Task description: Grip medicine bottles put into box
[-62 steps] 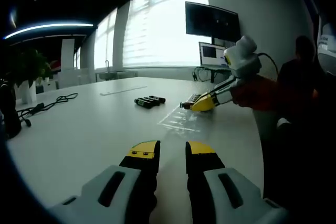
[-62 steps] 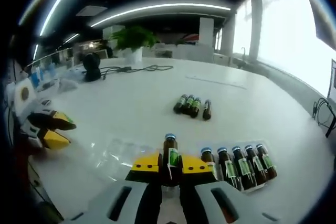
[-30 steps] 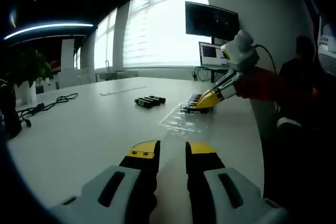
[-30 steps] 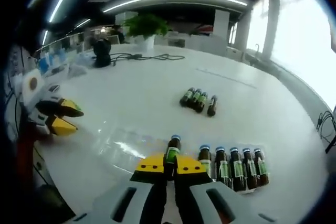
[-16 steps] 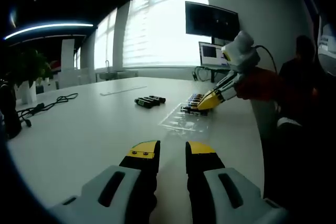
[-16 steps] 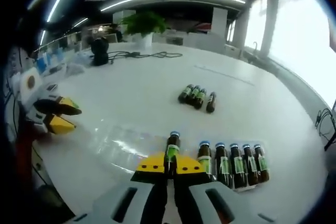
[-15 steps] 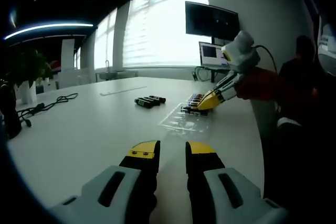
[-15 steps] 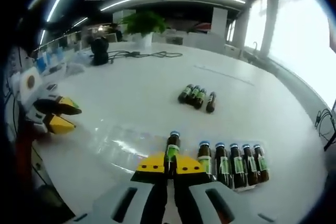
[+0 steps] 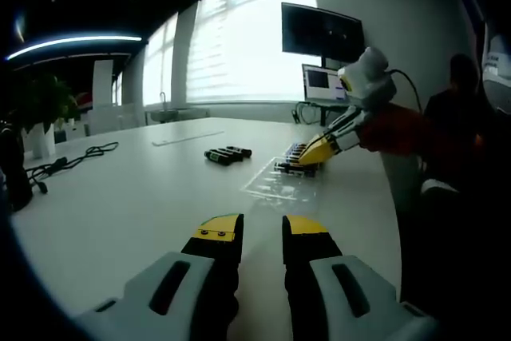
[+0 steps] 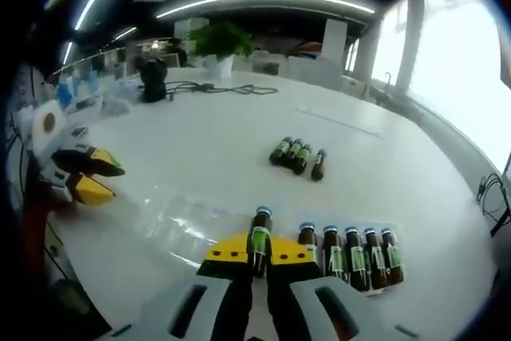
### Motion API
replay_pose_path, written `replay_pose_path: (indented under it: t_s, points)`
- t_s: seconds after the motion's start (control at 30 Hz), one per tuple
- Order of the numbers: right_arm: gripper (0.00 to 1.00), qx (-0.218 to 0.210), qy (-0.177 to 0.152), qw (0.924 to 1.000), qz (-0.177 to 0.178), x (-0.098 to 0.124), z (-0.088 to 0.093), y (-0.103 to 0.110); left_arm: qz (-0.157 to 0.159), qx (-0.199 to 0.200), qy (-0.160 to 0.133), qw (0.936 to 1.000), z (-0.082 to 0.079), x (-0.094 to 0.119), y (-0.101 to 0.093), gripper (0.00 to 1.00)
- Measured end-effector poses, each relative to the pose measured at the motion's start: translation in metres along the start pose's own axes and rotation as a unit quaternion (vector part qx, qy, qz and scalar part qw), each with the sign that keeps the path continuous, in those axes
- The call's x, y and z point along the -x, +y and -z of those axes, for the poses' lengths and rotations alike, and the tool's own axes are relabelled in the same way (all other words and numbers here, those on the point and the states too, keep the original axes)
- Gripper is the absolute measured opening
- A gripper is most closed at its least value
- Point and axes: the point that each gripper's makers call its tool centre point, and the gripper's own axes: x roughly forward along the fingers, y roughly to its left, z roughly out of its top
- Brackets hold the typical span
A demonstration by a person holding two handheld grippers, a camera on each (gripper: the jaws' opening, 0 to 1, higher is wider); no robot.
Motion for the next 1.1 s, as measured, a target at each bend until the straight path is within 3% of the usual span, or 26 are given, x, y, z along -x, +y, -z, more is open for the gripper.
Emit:
replay_pose_path:
  t_s: [0.33, 0.63, 1.1]
  points:
    - [0.03, -0.003, -0.03, 0.9994, -0.015, -0.001, -0.011, -0.001, 0.0, 0.001, 0.0, 1.0, 0.0, 0.0, 0.0, 0.14]
    - [0.05, -0.019, -0.047, 0.9987, -0.012, -0.002, -0.016, -0.015, 0.0, 0.001, 0.0, 1.0, 0.0, 0.0, -0.001, 0.14]
    - [0.06, -0.007, -0.081, 0.9967, 0.002, -0.012, -0.037, -0.042, -0.002, 0.001, 0.002, 1.0, 0.001, 0.0, 0.0, 0.13]
